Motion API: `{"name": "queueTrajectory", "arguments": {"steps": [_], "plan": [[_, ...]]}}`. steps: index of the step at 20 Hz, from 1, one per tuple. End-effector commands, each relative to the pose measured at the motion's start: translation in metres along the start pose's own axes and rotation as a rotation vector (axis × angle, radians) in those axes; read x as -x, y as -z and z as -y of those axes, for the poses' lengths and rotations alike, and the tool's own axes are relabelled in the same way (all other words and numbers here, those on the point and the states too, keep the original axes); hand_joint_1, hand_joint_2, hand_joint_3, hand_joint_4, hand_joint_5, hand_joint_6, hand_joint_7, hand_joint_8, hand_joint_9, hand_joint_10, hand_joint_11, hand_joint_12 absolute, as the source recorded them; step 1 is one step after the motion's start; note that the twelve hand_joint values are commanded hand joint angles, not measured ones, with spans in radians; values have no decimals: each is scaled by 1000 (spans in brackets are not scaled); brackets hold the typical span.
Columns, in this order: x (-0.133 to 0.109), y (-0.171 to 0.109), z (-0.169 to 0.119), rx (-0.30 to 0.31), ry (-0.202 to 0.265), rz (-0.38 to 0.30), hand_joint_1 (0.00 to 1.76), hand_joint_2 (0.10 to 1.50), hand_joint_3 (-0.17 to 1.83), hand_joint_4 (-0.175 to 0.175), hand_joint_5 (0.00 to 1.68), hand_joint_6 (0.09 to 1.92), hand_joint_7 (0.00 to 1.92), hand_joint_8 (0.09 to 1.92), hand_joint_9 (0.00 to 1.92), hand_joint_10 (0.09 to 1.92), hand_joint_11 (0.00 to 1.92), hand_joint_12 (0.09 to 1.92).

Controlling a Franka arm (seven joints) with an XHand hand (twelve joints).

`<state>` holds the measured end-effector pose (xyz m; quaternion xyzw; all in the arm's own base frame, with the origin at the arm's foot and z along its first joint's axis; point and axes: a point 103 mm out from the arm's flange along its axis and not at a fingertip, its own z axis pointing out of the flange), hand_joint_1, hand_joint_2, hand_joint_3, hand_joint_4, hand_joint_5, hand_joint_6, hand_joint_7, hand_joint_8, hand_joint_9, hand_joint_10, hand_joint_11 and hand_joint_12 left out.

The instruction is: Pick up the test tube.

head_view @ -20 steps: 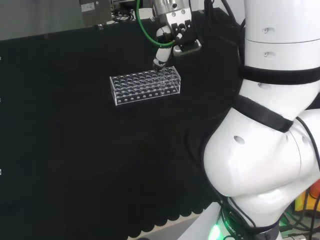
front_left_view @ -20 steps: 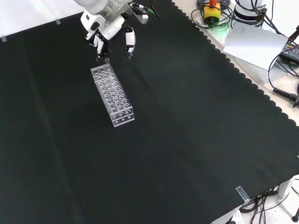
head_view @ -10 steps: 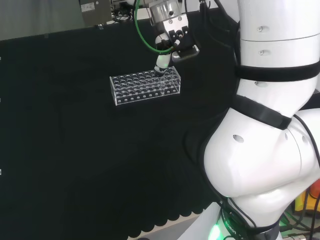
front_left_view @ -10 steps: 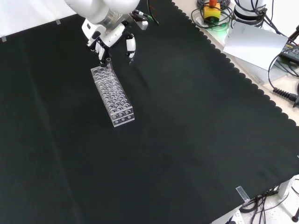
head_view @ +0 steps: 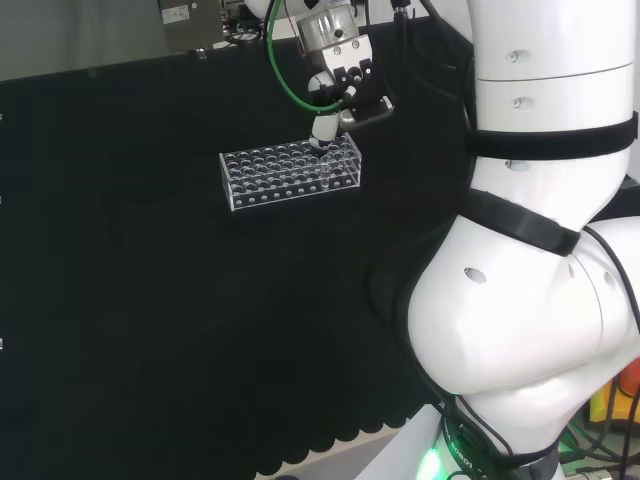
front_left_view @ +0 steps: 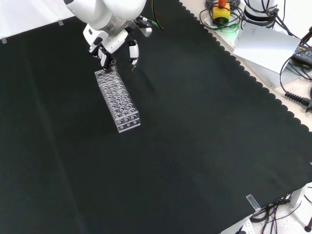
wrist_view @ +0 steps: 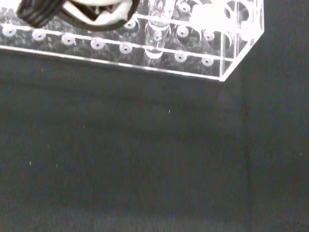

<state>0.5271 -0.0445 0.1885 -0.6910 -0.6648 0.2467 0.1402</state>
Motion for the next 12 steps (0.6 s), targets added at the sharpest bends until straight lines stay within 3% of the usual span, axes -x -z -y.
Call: {"name": "queueTrajectory", "arguments": {"steps": [1, 7, 9, 10, 11, 12], "plan": [[-4, 3, -5, 84, -34, -25, 928, 641, 604, -102, 751, 675, 1149, 791, 925, 664, 267, 1470], [-12, 10, -10, 142, -49, -14, 1040, 598, 661, -125, 1044, 580, 1431, 589, 1203, 534, 548, 1334], [-15, 11, -12, 164, -52, -16, 1097, 737, 481, 10, 1167, 617, 1504, 517, 1263, 513, 607, 1310], [-16, 11, -13, 178, -56, -21, 1117, 785, 399, 38, 1217, 586, 1537, 480, 1300, 493, 639, 1295], [-17, 11, -14, 187, -60, -26, 1136, 805, 357, 31, 1260, 541, 1568, 449, 1339, 474, 678, 1277], [-17, 11, -15, 195, -66, -31, 1155, 805, 346, 0, 1298, 492, 1595, 424, 1378, 454, 722, 1257]]}}
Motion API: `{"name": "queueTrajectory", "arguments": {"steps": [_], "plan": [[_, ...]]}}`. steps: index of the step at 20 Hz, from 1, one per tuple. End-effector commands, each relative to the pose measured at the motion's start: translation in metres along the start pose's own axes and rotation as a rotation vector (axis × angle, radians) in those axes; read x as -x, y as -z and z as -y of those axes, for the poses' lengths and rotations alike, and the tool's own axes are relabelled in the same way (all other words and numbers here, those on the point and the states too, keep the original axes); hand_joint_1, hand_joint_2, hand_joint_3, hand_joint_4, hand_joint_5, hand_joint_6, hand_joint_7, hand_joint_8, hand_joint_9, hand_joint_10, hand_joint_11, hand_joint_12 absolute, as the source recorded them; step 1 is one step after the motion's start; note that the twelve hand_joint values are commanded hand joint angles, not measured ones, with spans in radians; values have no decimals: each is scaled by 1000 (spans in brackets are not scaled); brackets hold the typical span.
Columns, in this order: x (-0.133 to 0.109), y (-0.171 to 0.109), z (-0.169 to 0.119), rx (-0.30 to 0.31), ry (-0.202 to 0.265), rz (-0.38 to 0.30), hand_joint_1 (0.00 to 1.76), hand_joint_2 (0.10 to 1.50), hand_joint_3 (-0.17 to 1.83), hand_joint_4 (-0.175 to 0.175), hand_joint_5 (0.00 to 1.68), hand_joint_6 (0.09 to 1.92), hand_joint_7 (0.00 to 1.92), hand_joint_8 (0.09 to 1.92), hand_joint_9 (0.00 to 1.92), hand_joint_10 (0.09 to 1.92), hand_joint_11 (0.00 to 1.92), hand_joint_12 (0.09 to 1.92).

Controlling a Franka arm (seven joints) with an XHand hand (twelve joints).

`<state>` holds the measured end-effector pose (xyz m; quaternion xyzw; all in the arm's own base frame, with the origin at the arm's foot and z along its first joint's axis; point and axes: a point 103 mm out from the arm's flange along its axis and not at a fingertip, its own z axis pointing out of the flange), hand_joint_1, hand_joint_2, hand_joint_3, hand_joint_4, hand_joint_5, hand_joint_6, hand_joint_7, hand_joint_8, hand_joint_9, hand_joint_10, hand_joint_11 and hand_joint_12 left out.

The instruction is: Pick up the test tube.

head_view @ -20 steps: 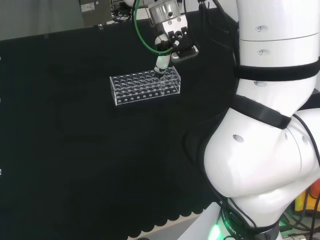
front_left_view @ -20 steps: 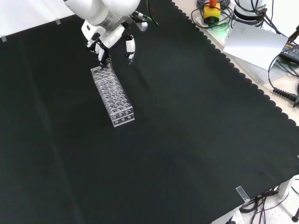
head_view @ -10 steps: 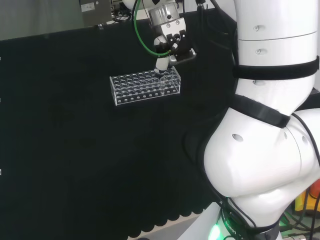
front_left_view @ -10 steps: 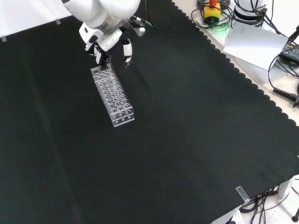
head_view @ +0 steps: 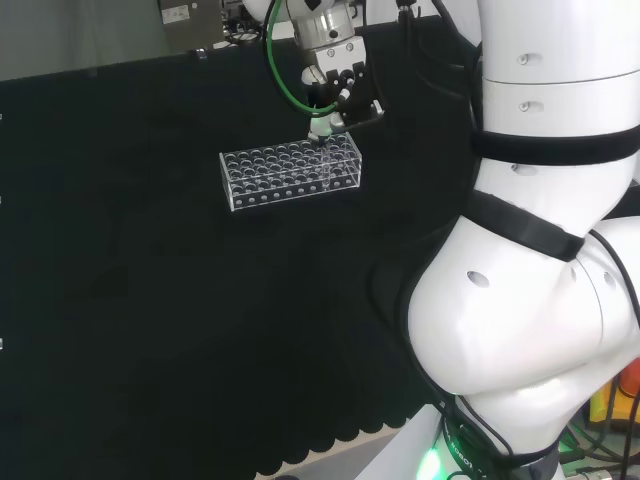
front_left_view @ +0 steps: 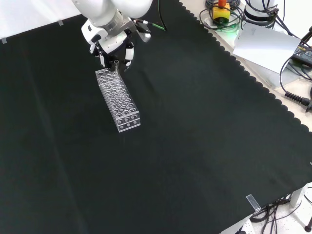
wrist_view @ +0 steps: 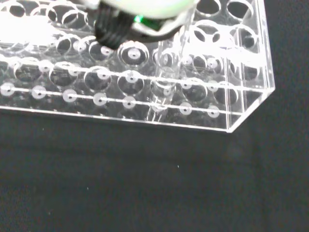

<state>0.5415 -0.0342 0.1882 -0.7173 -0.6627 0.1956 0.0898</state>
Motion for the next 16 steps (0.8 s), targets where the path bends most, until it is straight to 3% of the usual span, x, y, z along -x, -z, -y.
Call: {"name": "queueTrajectory", "arguments": {"steps": [1, 3, 5, 6, 10, 16], "plan": [[-8, 2, -5, 50, -23, -16, 1177, 790, 362, -59, 1330, 445, 1621, 404, 1420, 437, 786, 1227], [-10, 2, -6, 52, -32, -17, 1244, 713, 478, -142, 1388, 365, 1592, 349, 1513, 398, 978, 1119], [-10, 3, -5, 71, -34, -27, 1307, 623, 620, -168, 1422, 338, 1522, 322, 1594, 396, 1182, 975], [-10, 4, -5, 81, -34, -35, 1320, 596, 665, -172, 1429, 339, 1509, 323, 1620, 399, 1238, 919], [-9, 8, -3, 122, -26, -52, 1327, 725, 482, -175, 1357, 180, 1416, 589, 1641, 415, 1302, 839], [-7, 14, 1, 140, -20, -80, 1328, 752, 442, -175, 1355, 140, 1398, 630, 1649, 427, 1305, 832]]}}
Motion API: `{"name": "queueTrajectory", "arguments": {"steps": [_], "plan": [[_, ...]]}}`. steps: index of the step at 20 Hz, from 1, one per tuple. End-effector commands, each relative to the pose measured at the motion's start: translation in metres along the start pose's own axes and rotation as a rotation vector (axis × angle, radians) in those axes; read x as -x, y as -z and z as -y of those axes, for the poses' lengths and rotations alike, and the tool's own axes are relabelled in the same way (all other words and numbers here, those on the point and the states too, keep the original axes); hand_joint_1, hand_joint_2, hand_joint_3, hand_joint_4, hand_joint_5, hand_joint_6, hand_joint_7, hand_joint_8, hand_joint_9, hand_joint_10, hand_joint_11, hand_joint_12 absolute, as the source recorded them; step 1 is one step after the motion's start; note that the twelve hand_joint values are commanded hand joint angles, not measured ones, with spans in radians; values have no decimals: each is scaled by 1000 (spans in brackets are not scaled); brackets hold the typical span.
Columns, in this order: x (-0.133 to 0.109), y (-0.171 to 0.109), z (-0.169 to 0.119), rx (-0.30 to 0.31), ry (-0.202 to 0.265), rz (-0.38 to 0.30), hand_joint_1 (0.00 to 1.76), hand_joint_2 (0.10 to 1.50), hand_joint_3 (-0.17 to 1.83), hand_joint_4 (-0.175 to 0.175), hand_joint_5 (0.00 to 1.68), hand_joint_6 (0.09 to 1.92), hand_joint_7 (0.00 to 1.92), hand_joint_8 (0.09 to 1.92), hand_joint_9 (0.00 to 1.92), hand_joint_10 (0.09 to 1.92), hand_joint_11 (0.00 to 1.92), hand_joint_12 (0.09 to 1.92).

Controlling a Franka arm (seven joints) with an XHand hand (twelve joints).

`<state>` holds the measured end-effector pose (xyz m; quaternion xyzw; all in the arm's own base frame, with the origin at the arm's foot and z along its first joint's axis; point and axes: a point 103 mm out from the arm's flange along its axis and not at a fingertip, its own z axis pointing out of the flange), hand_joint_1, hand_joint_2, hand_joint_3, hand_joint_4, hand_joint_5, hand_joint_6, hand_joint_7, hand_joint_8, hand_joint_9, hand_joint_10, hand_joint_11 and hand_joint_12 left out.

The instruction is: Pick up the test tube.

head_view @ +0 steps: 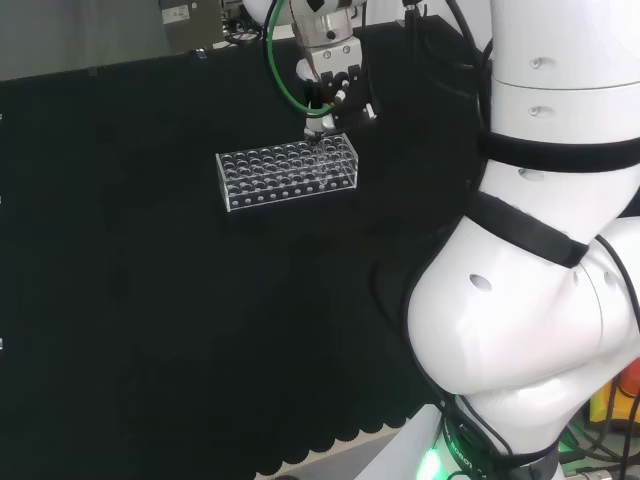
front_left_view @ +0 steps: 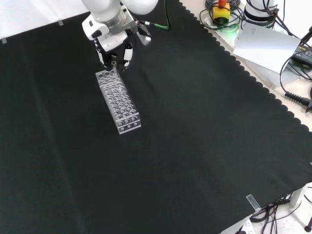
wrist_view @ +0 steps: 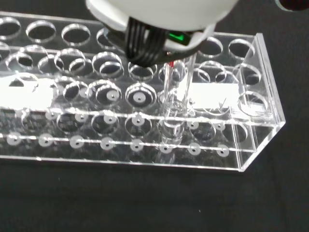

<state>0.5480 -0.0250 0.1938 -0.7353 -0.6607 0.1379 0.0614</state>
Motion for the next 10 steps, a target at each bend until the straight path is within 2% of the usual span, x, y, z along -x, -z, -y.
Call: {"name": "queueTrajectory", "arguments": {"steps": [1, 6, 9, 10], "plan": [[2, 7, 3, 19, 7, -30, 1328, 752, 441, -175, 1355, 139, 1398, 632, 1650, 428, 1305, 832], [3, 16, 8, 10, 11, -46, 1328, 753, 439, -175, 1364, 119, 1394, 639, 1649, 445, 1300, 835], [5, 25, 12, 4, 8, -73, 1417, 692, 529, -175, 1390, 87, 1396, 620, 1362, 668, 1285, 837], [6, 28, 13, 4, 6, -83, 1388, 706, 510, -175, 1396, 87, 1398, 624, 1421, 674, 1287, 842]]}}
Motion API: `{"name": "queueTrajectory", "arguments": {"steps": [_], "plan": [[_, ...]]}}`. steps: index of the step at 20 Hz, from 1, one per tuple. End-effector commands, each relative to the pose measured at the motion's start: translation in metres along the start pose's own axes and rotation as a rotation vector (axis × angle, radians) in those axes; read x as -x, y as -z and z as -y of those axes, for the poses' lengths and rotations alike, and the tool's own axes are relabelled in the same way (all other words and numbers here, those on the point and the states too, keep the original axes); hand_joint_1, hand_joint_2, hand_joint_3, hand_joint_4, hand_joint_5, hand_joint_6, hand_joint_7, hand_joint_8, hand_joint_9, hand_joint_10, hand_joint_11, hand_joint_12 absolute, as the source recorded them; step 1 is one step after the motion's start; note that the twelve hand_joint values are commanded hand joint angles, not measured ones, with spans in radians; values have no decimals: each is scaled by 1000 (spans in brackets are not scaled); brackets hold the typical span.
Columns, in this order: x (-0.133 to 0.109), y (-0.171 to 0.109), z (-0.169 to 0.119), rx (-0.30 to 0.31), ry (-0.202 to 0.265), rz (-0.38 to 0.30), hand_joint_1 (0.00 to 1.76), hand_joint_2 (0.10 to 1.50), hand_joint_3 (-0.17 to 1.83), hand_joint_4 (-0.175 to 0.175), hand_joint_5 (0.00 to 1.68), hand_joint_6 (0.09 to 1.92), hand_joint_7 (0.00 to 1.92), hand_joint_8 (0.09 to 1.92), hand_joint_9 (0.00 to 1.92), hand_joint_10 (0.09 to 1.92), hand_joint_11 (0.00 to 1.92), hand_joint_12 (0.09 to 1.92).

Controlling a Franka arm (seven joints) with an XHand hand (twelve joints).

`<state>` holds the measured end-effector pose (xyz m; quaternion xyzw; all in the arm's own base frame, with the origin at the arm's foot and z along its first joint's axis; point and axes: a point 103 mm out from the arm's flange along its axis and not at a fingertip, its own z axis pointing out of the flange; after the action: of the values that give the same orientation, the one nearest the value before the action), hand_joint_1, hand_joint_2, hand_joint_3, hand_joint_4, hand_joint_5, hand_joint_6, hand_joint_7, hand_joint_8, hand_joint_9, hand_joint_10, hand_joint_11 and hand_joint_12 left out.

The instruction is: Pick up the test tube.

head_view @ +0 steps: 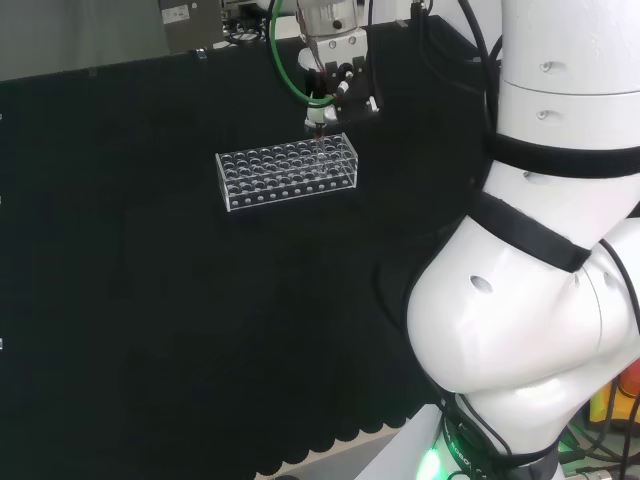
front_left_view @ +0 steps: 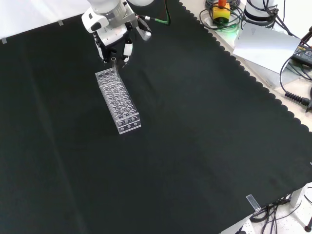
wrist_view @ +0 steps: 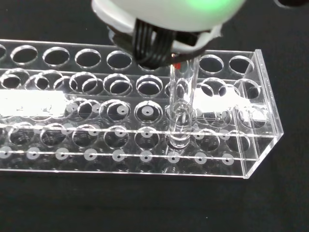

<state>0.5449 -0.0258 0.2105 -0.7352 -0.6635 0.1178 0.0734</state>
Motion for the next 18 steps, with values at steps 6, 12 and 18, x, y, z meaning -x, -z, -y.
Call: {"name": "queueTrajectory", "arguments": {"steps": [6, 12, 18], "plan": [[8, 37, 13, 2, -3, -61, 1330, 749, 445, -175, 1404, 87, 1394, 643, 1587, 609, 1298, 849], [12, 66, 17, 30, -1, -61, 1329, 745, 452, -175, 1406, 87, 1391, 652, 1594, 603, 1300, 850], [16, 93, 25, 64, -2, -60, 1329, 740, 464, -175, 1409, 87, 1390, 658, 1597, 599, 1299, 851]]}}
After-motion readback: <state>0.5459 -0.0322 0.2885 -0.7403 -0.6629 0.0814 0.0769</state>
